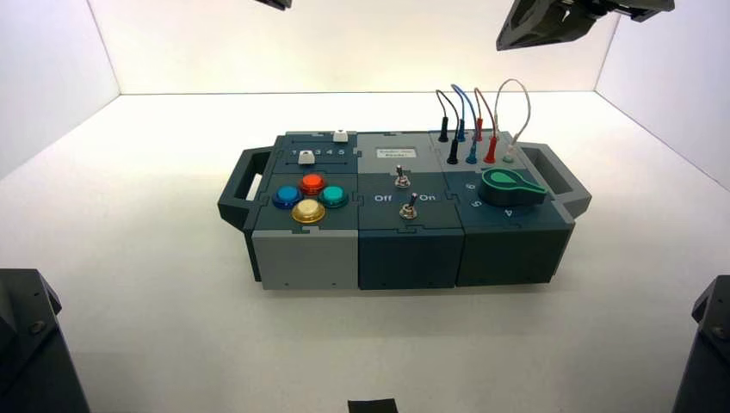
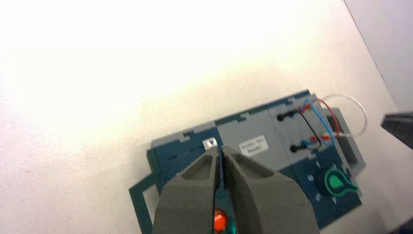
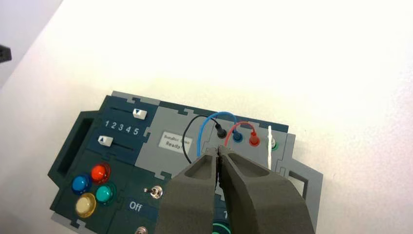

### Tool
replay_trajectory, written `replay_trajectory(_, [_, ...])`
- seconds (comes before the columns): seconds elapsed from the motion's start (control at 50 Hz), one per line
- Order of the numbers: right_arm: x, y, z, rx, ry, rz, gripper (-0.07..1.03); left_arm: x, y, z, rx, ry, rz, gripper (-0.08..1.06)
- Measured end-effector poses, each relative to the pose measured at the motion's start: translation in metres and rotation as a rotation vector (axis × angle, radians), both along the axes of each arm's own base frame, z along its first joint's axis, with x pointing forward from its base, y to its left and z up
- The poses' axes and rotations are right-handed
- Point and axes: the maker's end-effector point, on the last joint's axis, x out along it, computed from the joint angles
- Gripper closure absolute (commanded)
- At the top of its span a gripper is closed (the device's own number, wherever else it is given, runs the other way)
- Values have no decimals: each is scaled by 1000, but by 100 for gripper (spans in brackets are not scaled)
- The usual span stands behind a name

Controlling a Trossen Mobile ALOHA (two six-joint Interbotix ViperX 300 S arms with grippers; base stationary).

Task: Pull the blue wire.

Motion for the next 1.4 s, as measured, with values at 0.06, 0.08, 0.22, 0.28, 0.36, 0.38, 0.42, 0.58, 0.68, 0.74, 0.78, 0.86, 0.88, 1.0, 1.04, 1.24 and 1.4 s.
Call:
replay_trajectory(0.06, [0,0,-8,-13,24,1,87,-2,-4,1,-2,-1,-12,94])
replay_trajectory(0.08, [1,0,-9,-15,29,1,85,-2,-4,0,0,0,-14,94])
replay_trajectory(0.22, [7,4,-12,-7,53,-8,81,-3,-5,0,-1,1,-15,94])
replay_trajectory(0.28, [9,7,-12,2,58,-10,81,-3,-5,0,0,1,-18,94])
replay_trajectory(0.36, [10,14,-9,8,56,3,81,-3,-5,0,0,2,-17,94])
replay_trajectory(0.38, [10,16,-9,7,56,9,81,-3,-5,0,-1,2,-17,94])
replay_trajectory(0.42, [11,21,-8,8,55,23,82,-3,-5,0,0,2,-17,94])
replay_trajectory(0.58, [11,44,-8,4,66,85,82,-3,-5,-5,9,14,-19,94])
replay_trajectory(0.68, [12,56,-13,-9,94,116,82,-3,-5,-8,14,20,-20,94])
replay_trajectory(0.74, [12,58,-17,-18,113,121,81,-2,-6,-8,15,19,-21,94])
replay_trajectory(0.78, [12,59,-18,-22,121,124,80,-2,-6,-8,15,19,-23,94])
replay_trajectory(0.86, [12,59,-18,-22,122,124,78,-2,-6,-7,17,16,-26,94])
replay_trajectory(0.88, [12,59,-18,-21,123,123,77,-2,-6,-8,18,16,-27,94])
replay_trajectory(1.0, [13,59,-18,-22,122,123,74,-2,-6,-8,22,13,-33,94])
replay_trajectory(1.04, [13,59,-18,-22,120,122,74,-2,-6,-8,24,14,-34,94])
replay_trajectory(1.24, [16,55,-21,-38,120,120,74,-2,-6,-9,27,13,-38,94])
replay_trajectory(1.4, [27,38,-27,-46,132,64,74,-2,-6,-10,28,15,-38,94])
